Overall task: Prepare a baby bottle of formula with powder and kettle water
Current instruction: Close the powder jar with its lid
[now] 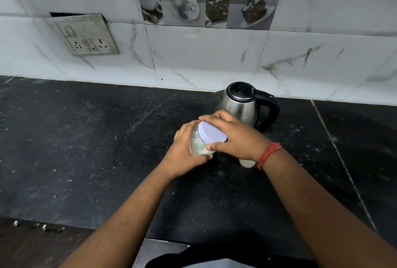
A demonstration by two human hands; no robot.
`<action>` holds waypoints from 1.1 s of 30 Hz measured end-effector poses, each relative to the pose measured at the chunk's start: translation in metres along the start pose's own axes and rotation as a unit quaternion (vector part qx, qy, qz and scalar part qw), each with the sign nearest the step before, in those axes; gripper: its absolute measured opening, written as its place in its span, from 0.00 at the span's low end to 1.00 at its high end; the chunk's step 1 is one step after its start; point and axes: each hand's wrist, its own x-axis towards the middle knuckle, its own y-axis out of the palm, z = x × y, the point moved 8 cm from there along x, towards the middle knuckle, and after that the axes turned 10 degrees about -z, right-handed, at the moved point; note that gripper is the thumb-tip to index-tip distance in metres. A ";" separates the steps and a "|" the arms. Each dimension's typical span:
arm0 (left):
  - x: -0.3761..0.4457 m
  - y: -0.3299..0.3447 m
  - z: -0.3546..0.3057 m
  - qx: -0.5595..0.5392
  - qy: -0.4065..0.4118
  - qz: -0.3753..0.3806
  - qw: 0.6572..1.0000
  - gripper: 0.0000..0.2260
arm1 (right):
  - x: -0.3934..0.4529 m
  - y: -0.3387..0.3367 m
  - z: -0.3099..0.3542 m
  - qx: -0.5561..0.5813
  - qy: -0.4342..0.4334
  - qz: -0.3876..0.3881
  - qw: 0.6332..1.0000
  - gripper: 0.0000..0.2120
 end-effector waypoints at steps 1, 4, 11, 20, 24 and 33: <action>-0.001 0.000 -0.003 0.002 0.001 -0.006 1.000 0.42 | -0.001 -0.003 -0.001 -0.032 0.016 -0.003 0.999 0.38; -0.005 0.002 -0.008 0.000 -0.009 -0.021 1.000 0.40 | -0.006 -0.006 -0.006 -0.095 0.071 0.002 0.993 0.41; -0.018 -0.006 -0.007 0.007 -0.027 -0.034 0.999 0.42 | -0.026 -0.027 -0.007 -0.209 0.053 -0.003 0.977 0.33; -0.041 -0.004 -0.027 0.025 0.005 0.015 1.000 0.44 | -0.041 -0.016 0.021 -0.080 0.002 0.002 0.997 0.36; -0.042 -0.002 -0.036 0.038 0.020 -0.016 0.999 0.43 | -0.044 -0.017 0.021 -0.150 0.093 -0.096 0.980 0.37; -0.047 -0.008 -0.031 0.038 0.011 0.002 0.999 0.44 | -0.048 -0.027 0.018 -0.076 0.004 0.034 0.997 0.33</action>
